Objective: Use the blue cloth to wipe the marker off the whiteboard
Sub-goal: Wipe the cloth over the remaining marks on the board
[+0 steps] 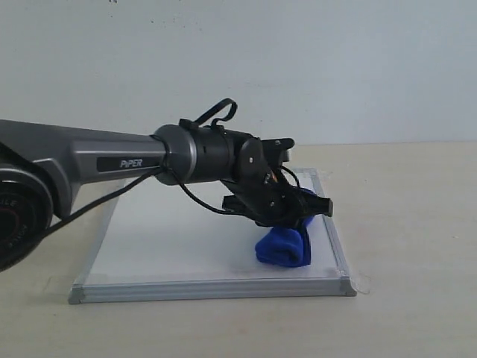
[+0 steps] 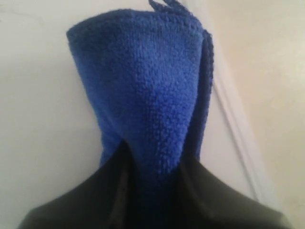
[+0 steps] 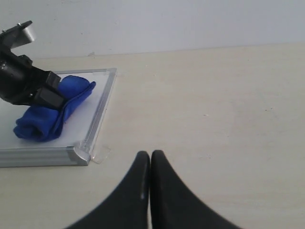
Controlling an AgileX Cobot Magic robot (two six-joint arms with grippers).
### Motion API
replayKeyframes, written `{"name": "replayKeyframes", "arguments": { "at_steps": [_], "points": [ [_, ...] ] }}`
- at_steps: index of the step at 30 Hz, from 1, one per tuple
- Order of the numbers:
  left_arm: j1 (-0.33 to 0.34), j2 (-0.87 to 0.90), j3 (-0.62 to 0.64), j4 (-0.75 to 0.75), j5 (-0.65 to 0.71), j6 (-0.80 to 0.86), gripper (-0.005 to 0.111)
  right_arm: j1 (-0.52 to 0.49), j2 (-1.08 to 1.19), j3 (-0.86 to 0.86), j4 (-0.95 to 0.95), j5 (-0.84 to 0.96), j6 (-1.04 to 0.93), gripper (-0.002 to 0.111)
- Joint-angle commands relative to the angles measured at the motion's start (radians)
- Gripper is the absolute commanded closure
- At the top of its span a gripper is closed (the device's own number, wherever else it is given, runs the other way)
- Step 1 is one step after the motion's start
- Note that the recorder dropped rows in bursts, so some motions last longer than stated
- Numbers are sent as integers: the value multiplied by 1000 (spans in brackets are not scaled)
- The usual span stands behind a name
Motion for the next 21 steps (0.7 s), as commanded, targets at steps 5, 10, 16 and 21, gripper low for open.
{"name": "replayKeyframes", "arguments": {
  "at_steps": [5, 10, 16, 21],
  "points": [
    [-66, 37, -25, -56, 42, 96, 103, -2, -4, -1, 1, -7, 0, 108],
    [25, 35, -25, 59, 133, 26, 103, -2, -4, -1, 1, -7, 0, 108],
    [159, 33, -25, 173, 231, -89, 103, -2, -4, -1, 1, -7, 0, 108],
    [179, 33, -25, 130, 225, -117, 103, -2, -4, -1, 1, -7, 0, 108]
  ]
}}
